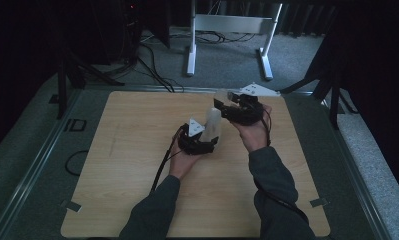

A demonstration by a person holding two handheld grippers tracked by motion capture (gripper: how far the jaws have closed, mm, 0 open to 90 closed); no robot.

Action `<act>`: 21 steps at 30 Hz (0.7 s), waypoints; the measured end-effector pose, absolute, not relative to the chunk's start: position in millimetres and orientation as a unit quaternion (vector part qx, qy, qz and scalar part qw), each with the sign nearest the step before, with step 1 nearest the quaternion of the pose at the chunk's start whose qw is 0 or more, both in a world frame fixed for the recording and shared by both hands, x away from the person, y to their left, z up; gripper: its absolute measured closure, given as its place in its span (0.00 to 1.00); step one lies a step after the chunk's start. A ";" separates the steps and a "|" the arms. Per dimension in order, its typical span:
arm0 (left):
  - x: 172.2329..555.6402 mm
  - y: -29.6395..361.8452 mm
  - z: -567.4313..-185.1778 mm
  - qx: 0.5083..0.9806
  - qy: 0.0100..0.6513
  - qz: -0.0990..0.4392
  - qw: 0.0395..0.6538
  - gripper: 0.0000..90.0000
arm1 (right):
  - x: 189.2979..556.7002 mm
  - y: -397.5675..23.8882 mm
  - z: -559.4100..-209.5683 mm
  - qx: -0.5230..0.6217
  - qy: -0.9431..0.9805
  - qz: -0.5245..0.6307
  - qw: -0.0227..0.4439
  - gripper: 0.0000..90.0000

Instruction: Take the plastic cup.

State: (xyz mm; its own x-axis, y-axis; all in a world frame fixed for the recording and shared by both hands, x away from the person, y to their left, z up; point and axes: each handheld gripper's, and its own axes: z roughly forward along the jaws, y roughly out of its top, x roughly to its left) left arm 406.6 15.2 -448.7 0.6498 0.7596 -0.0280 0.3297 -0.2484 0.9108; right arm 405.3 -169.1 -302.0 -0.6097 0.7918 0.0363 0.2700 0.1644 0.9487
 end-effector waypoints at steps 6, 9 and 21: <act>406.1 17.8 -446.6 0.756 0.362 0.216 0.501 0.26 | 402.4 -177.1 -298.7 0.373 0.717 0.538 0.240 0.45; 405.7 18.7 -446.2 0.754 0.364 0.216 0.503 0.26 | 400.2 -181.3 -296.8 0.372 0.716 0.538 0.244 0.45; 403.6 18.7 -446.2 0.756 0.361 0.217 0.501 0.26 | 395.7 -198.1 -296.3 0.382 0.713 0.531 0.252 0.45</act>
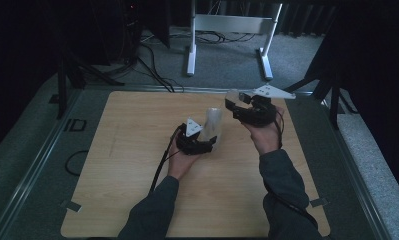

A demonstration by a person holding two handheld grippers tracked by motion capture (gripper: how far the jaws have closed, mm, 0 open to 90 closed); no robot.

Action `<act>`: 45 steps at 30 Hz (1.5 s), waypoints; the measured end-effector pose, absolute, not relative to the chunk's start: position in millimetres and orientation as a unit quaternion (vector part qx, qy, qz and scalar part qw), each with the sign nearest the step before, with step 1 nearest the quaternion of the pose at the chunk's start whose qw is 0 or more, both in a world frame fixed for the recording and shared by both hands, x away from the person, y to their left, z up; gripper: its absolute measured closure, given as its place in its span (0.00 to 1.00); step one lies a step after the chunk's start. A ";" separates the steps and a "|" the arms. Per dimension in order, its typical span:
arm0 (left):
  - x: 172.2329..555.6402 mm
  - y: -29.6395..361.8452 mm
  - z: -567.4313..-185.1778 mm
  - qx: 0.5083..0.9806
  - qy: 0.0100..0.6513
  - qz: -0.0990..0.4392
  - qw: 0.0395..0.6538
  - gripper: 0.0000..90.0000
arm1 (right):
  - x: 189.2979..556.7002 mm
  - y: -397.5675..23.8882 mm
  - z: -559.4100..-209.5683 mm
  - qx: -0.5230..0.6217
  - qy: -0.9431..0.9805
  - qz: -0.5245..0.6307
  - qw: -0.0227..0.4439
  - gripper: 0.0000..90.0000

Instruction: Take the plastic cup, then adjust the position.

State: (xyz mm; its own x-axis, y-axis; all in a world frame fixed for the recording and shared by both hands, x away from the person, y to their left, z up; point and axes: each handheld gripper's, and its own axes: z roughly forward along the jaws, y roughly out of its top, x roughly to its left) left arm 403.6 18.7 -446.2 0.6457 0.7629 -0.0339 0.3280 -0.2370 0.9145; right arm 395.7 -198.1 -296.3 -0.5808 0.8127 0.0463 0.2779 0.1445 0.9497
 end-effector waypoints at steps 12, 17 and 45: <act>402.2 21.3 -447.5 0.754 0.364 0.214 0.503 0.26 | 391.6 -215.0 -299.7 0.396 0.710 0.522 0.259 0.45; 400.6 23.6 -446.7 0.753 0.363 0.213 0.506 0.26 | 390.8 -220.8 -304.0 0.403 0.708 0.519 0.260 0.46; 386.7 38.6 -447.8 0.748 0.357 0.209 0.518 0.26 | 383.8 -233.5 -332.9 0.430 0.710 0.498 0.250 0.46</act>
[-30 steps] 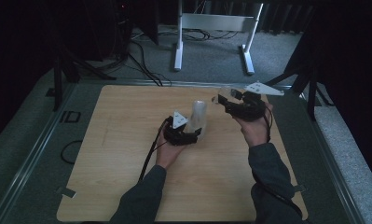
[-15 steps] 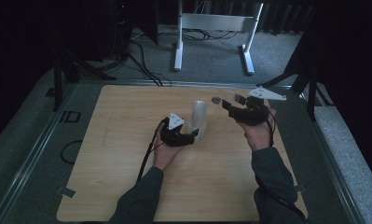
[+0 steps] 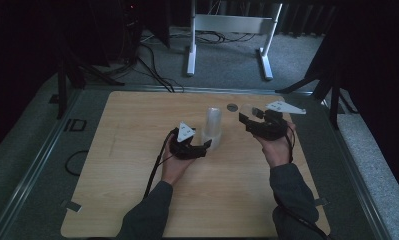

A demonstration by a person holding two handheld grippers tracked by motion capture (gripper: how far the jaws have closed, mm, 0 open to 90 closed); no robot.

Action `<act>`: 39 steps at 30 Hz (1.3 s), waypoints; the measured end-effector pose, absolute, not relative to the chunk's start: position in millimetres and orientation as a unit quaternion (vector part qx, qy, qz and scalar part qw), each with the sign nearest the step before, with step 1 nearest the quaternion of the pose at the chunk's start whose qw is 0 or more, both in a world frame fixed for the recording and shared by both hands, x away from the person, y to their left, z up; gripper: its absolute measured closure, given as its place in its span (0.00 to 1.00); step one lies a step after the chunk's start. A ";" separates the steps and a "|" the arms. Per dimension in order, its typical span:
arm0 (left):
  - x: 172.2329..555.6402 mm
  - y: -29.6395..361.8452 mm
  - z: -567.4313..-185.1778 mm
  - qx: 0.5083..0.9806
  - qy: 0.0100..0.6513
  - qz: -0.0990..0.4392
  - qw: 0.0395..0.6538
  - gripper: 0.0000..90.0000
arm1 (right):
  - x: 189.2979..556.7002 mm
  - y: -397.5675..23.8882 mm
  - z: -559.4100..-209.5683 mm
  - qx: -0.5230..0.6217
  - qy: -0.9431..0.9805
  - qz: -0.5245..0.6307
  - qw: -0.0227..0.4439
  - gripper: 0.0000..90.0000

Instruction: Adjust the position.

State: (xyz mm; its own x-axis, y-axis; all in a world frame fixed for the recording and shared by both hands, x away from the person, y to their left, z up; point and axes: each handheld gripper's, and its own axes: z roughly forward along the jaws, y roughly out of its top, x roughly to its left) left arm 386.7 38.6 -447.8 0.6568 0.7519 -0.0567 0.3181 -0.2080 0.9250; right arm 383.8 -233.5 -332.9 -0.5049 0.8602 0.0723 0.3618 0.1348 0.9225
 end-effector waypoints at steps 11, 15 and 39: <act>377.9 29.7 -450.7 0.758 0.339 0.208 0.517 0.26 | 381.4 -238.2 -347.9 0.442 0.709 0.494 0.242 0.46; 375.3 27.6 -449.3 0.758 0.335 0.207 0.521 0.26 | 380.4 -240.0 -352.4 0.446 0.708 0.493 0.239 0.46; 365.4 16.6 -449.1 0.764 0.311 0.200 0.529 0.26 | 373.8 -249.3 -385.4 0.475 0.701 0.487 0.214 0.46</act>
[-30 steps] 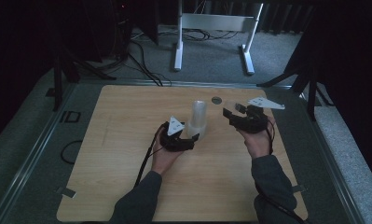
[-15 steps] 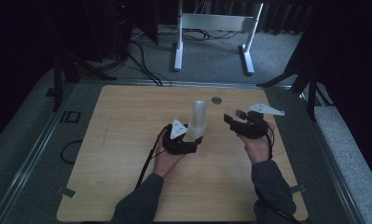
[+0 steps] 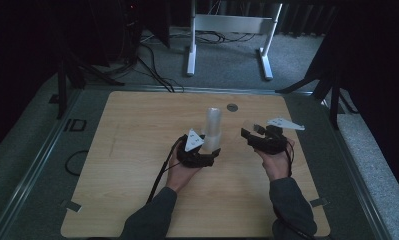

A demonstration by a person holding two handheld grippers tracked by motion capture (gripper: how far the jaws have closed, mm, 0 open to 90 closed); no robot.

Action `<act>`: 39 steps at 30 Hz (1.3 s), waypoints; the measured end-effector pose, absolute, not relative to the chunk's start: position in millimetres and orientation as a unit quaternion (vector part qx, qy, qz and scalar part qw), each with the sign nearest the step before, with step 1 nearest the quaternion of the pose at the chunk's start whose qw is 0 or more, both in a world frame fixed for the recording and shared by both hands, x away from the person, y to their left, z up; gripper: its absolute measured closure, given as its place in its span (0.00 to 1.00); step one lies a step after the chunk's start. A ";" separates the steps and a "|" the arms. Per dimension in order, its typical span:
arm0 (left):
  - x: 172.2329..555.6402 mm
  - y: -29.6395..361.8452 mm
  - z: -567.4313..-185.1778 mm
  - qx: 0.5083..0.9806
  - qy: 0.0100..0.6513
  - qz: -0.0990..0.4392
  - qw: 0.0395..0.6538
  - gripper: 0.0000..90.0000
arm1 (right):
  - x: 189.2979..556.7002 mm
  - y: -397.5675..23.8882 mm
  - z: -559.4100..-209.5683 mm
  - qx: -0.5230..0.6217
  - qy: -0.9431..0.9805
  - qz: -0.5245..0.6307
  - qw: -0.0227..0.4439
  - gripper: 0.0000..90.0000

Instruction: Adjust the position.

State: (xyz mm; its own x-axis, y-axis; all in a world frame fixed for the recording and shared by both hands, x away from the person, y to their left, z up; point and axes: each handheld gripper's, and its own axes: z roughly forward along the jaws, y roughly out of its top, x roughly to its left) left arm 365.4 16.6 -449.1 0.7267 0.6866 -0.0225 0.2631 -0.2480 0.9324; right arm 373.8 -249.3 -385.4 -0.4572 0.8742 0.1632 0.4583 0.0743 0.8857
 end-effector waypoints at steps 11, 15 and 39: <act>361.7 9.5 -446.7 0.767 0.299 0.198 0.532 0.26 | 370.6 -249.8 -397.4 0.482 0.700 0.486 0.205 0.46; 361.1 6.3 -447.1 0.769 0.295 0.196 0.532 0.26 | 369.0 -250.0 -400.3 0.483 0.699 0.487 0.202 0.46; 358.5 -4.7 -448.4 0.774 0.285 0.191 0.532 0.26 | 364.7 -251.8 -415.2 0.496 0.689 0.499 0.176 0.46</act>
State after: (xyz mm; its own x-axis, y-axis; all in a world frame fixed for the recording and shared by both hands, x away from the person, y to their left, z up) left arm 358.5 -4.7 -448.4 0.7644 0.6447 -0.0086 0.2392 -0.2713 0.9323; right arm 364.7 -251.8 -415.2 -0.4462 0.8584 0.2532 0.5078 0.0099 0.8614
